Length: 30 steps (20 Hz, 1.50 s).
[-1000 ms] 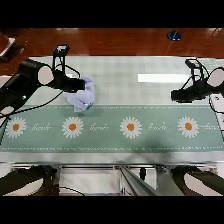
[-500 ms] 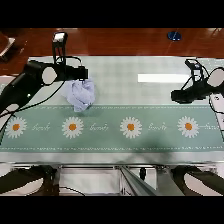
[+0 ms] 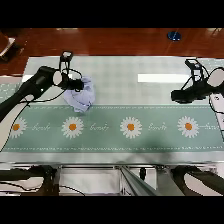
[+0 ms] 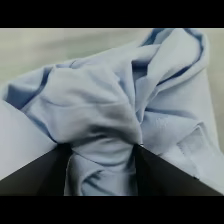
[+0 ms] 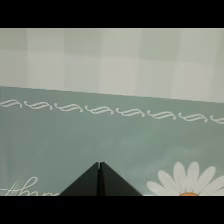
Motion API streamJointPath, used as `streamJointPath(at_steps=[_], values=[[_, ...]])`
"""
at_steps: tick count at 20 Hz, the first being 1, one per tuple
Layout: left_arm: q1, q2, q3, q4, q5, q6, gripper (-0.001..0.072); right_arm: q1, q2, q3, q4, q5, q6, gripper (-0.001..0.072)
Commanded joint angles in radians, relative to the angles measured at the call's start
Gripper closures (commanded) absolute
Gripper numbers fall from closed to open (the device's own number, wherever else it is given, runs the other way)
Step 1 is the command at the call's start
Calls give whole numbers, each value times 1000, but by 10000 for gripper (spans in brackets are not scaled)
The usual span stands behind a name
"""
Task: Fold the shirts.
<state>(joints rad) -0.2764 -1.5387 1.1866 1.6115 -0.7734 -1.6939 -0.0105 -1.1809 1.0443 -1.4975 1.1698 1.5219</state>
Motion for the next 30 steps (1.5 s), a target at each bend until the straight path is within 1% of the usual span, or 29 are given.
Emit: streamJointPath(at_steps=[1, 2, 3, 4, 5, 6, 8, 14, 18, 22, 25, 28, 30], values=[[7, -80, 1, -103, -82, 6, 206, 0, -1, 0, 1, -8, 5, 693], [7, -93, 2, -105, -116, 6, 252, 0, -1, 0, 1, -13, 9, 693], [8, -99, 9, -105, -167, 7, 456, 0, -1, 0, 1, -14, 12, 693], [10, -100, 18, -105, -218, 30, 664, 0, 0, 0, 1, -13, 11, 693], [9, -96, 36, -105, -263, 64, 679, 0, 0, 0, 1, -12, 12, 693], [8, -86, 59, -106, -300, 80, 679, 0, 3, 0, 3, -6, 11, 693], [6, -22, 103, -148, -301, 88, 679, 0, 32, 1, 11, -2, 11, 693], [6, 351, 177, -378, -45, 90, 680, 0, 259, 0, 27, -2, 11, 693], [-28, 515, 250, -502, 19, 165, 680, 0, 395, 0, 57, -1, 11, 693], [-167, 608, 275, -509, 96, 167, 680, 0, 486, 0, 90, 9, 11, 693], [-327, 617, 259, -508, 108, 211, 680, 0, 524, 0, 100, 27, 11, 693], [-476, 617, 129, -508, 113, 216, 680, 0, 527, 0, 100, 50, 11, 693], [-546, 617, -17, -509, 152, 175, 680, 0, 527, 0, 101, 50, 11, 693]])
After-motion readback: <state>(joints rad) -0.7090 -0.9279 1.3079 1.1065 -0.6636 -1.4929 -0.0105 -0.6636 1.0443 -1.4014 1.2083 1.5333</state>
